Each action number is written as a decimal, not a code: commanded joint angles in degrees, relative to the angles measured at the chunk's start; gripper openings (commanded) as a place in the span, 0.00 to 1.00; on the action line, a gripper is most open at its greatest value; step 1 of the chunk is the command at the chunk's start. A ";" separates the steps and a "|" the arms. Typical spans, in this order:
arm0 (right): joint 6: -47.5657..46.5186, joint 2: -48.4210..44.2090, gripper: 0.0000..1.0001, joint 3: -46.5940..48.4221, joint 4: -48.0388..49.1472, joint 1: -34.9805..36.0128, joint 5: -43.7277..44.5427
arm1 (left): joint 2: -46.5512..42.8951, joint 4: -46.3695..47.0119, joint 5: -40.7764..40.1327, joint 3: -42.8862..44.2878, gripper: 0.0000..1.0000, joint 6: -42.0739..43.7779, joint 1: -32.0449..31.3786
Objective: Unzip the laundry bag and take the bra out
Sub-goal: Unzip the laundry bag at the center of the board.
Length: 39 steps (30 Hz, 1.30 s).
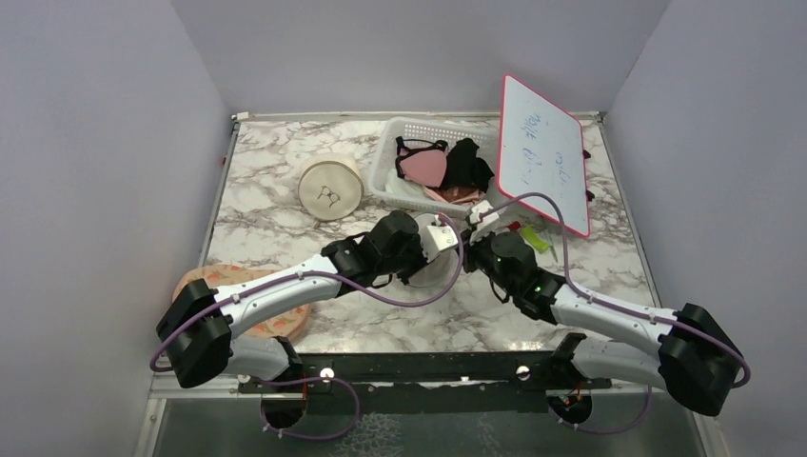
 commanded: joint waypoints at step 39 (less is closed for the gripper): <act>9.34 3.38 0.01 15.23 -26.18 -1.24 -28.28 | -3.40 2.14 6.98 0.11 0.51 -1.74 -0.43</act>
